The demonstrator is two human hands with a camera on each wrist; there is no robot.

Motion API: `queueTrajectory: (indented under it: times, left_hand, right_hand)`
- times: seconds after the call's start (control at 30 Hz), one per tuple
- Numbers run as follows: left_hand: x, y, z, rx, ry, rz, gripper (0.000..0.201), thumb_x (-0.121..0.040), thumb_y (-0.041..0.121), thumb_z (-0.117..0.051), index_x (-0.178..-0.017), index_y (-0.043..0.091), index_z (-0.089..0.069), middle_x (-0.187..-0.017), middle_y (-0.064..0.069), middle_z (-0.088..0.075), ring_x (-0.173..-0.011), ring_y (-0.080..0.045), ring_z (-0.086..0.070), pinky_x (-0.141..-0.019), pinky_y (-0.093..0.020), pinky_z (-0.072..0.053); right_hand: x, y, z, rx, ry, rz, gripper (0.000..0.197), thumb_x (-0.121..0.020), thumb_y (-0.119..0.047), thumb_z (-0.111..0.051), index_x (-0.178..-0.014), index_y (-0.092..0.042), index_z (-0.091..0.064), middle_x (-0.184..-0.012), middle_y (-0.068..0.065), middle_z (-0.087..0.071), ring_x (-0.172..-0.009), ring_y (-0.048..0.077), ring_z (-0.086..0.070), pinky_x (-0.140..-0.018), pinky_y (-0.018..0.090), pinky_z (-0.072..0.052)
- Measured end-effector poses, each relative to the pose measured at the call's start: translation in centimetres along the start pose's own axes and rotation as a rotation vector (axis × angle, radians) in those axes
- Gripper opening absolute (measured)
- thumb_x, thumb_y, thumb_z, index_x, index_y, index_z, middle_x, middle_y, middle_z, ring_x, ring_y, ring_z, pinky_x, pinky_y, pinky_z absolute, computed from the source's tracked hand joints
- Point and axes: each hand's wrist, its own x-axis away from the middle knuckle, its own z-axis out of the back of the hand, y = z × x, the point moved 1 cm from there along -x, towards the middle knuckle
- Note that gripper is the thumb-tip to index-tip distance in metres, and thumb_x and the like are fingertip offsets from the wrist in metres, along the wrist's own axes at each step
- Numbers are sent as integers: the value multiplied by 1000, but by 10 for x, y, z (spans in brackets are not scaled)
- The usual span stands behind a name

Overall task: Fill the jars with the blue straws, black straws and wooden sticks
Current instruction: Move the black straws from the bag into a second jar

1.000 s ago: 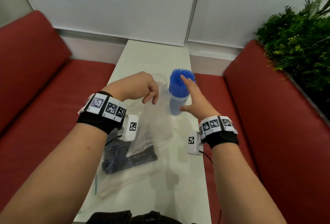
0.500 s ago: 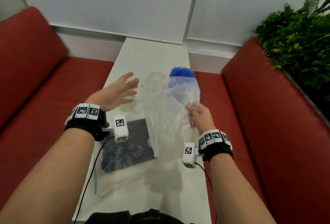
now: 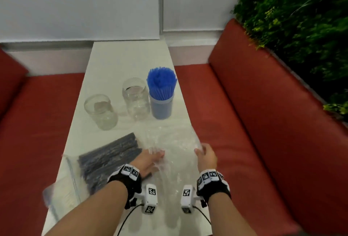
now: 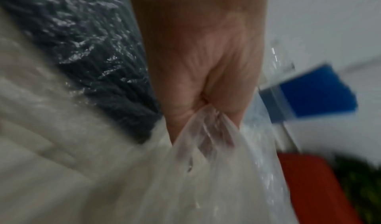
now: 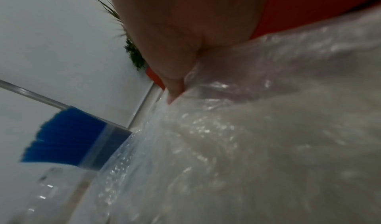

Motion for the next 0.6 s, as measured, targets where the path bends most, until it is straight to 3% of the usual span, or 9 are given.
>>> queueTrajectory:
  times: [0.07,0.1,0.2,0.27,0.37,0.43,0.5,0.53,0.6]
  left_hand:
    - [-11,-14,-4,-70,23,59,23,-83,15,-73,-99,3,-61,-92,-19,-62,-80,-32,-61,-77,-51,-52]
    - [-14,-18,-6,-75,18,97,18,-87,14,-70,-98,3,-61,-89,-19,-63,-78,-33,-62,-72,-50,-53]
    - [-23,-30,-12,-142,58,168,11,-95,8,-60,-97,-3,-61,-83,-20,-66,-73,-34,-65,-67,-46,-54]
    - [-25,-35,-14,-279,174,151,18,-92,6,-64,-104,-7,-59,-84,-17,-65,-72,-31,-65,-67,-41,-52]
    - [-21,-36,-16,-604,456,-43,51,-80,10,-77,-120,2,-47,-112,-11,-59,-101,-28,-60,-81,-32,-49]
    - [-15,-40,-21,-997,579,-326,71,-78,6,-76,-136,12,-35,-135,-11,-42,-122,-28,-46,-98,-31,-42]
    - [-14,-50,-34,-1467,536,-586,93,-79,-6,-63,-153,22,-13,-156,-9,-12,-145,-34,-16,-116,-40,-25]
    - [-16,-56,-40,-1624,429,-654,98,-79,-10,-55,-155,24,-4,-161,-4,2,-149,-34,1,-120,-44,-13]
    - [-25,-71,-44,-1824,169,-624,89,-88,-2,-55,-156,21,-3,-163,-3,9,-149,-30,14,-122,-45,-4]
  right_hand:
    - [1,21,-1,223,132,18,50,-99,-29,-58,-148,-27,-45,-142,10,-53,-132,32,-49,-103,44,-40]
    - [2,26,-2,352,131,104,59,-100,-35,-54,-155,-32,-32,-157,6,-39,-145,31,-34,-112,49,-32]
    - [13,31,-26,765,-238,487,76,-100,-57,-42,-157,-48,8,-168,-7,10,-155,30,11,-123,55,-2]
    - [25,43,-47,912,-439,515,86,-94,-72,-37,-148,-51,26,-162,-5,31,-150,35,27,-119,59,11]
    - [31,70,-61,971,-552,341,100,-87,-81,-38,-143,-44,37,-158,2,39,-146,43,30,-118,64,13]
    - [30,83,-62,1012,-560,317,103,-86,-82,-37,-144,-40,37,-159,6,39,-147,47,29,-119,65,11]
    - [27,88,-62,1054,-571,317,103,-87,-82,-36,-144,-38,38,-158,6,40,-147,47,28,-119,65,11]
    - [25,89,-62,1079,-578,314,103,-87,-82,-34,-142,-36,40,-157,7,41,-146,48,29,-119,65,11]
    - [22,89,-63,1104,-587,313,103,-88,-81,-32,-139,-31,42,-158,9,41,-146,48,29,-119,66,10]
